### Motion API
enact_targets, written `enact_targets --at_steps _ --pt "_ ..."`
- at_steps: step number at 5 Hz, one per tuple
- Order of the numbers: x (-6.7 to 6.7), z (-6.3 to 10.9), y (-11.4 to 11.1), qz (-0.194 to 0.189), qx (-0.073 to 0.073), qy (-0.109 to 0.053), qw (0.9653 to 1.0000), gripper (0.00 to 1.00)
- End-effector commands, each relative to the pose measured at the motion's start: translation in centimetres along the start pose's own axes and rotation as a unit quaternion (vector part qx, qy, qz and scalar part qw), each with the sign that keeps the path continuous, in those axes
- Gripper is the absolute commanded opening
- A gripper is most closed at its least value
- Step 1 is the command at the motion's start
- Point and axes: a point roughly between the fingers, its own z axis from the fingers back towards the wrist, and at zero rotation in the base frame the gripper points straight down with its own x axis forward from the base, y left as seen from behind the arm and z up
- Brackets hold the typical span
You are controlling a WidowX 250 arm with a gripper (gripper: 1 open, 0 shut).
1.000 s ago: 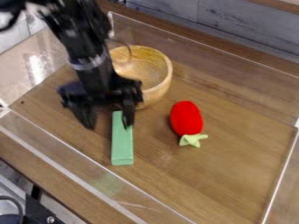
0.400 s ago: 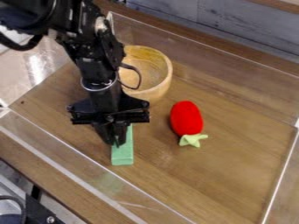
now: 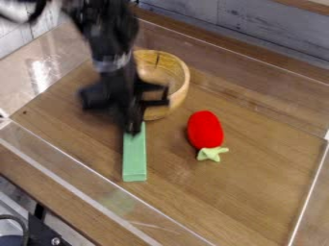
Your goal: Put the green block in the brown bowl
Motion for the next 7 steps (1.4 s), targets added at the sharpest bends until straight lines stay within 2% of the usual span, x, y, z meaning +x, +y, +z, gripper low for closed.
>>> enact_targets --at_steps 1,2,3,4,5,7 --pt "2.4 3.0 0.4 -0.001 -0.025 -0.027 0.9993 0.00" --pt "1.7 2.5 0.9 -0.004 -0.024 -0.033 0.9992 0.00" --pt "0.6 1.7 0.9 -0.008 -0.017 -0.037 0.9992 1.00" --pt "-0.3 0.9 0.7 -0.017 -0.013 -0.043 0.9989 1.00" --pt "-0.5 -0.2 0.5 -0.020 -0.007 -0.038 0.9990 1.00" --pt "-1.0 -3.3 0.3 -0.023 0.006 -0.034 0.9991 1.00"
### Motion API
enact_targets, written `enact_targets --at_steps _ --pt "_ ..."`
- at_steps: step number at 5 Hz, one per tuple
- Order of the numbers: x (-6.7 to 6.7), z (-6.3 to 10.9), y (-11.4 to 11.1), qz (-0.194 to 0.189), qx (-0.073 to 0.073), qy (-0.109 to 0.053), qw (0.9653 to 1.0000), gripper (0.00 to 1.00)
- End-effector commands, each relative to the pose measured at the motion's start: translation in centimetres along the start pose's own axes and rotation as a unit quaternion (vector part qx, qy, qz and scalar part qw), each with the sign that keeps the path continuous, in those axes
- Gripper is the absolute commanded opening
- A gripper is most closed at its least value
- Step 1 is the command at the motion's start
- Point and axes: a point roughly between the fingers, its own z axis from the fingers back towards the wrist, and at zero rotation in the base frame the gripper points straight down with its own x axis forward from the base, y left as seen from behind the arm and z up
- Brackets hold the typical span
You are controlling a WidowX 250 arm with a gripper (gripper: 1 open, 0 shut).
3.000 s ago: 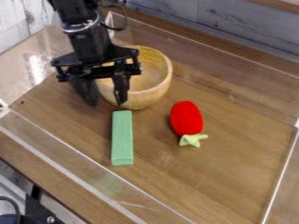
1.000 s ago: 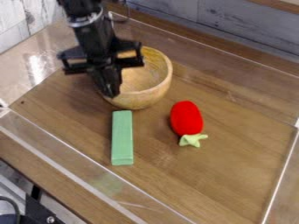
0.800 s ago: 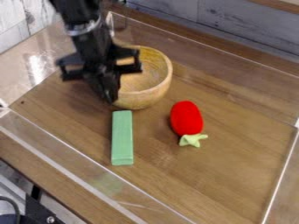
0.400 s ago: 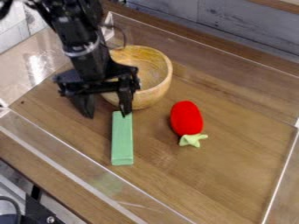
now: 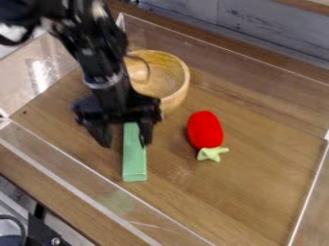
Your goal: Put the green block in the brown bowl
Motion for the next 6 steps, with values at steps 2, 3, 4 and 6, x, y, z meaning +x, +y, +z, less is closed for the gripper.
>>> enact_targets --at_steps 2,3,4,6 --pt "1.4 0.6 -0.9 -0.003 -0.002 -0.012 0.9999 0.00" --pt "3.1 2.6 -2.0 -0.009 -0.012 -0.014 0.9998 0.00" --pt "5.3 4.5 -3.2 -0.022 -0.022 -0.007 0.9995 0.00" --pt "2.2 2.5 -3.2 -0.037 -0.008 -0.004 0.9993 1.00"
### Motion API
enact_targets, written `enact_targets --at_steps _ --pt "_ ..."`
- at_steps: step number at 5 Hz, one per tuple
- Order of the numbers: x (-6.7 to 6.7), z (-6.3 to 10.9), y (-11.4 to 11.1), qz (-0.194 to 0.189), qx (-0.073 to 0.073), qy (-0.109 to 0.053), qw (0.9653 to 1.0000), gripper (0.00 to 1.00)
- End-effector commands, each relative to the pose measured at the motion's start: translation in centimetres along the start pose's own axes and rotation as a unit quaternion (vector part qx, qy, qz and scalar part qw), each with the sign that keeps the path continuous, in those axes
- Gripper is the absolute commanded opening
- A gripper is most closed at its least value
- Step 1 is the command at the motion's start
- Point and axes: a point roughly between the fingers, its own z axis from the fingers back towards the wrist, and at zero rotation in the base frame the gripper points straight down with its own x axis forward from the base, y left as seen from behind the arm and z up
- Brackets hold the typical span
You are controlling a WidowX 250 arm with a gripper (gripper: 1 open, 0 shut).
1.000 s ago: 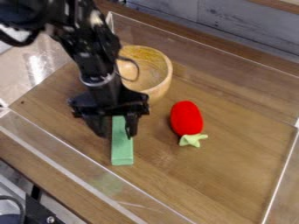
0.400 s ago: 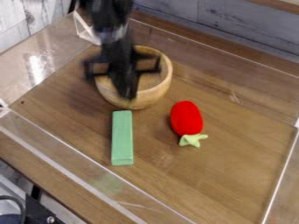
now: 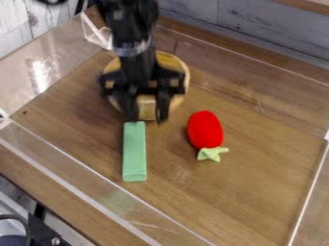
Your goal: Put the green block in the brown bowl
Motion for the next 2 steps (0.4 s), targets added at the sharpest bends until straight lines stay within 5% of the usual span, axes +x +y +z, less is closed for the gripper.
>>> enact_targets --at_steps 1,2 --pt "2.12 2.38 -0.22 0.008 -0.015 -0.032 0.9993 0.00" --pt "2.11 2.01 0.08 0.014 -0.012 -0.033 0.9993 0.00"
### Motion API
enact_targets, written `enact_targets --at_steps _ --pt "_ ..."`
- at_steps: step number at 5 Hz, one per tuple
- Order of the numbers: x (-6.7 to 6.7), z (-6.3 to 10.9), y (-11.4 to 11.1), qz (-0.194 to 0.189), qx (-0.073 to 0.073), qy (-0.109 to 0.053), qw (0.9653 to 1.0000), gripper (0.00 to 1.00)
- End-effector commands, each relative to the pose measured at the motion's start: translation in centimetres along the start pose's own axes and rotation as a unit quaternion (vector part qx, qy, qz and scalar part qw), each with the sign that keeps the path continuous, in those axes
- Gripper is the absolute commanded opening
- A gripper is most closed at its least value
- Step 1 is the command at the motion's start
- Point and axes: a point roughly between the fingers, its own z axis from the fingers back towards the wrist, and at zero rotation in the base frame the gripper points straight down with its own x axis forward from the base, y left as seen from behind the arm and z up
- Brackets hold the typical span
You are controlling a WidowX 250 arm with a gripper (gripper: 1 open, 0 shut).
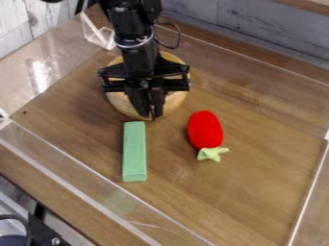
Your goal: Put the green block in the brown bowl
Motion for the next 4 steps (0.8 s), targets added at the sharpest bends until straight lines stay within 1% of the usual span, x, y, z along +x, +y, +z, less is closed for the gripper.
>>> enact_targets --at_steps 1,2,4 --pt "0.82 0.82 0.34 0.006 -0.004 -0.025 0.9997 0.00" --pt "0.49 0.46 0.76 0.010 -0.001 -0.024 0.9996 0.00" --pt "0.87 0.91 1.29 0.017 0.000 -0.030 0.9994 0.00"
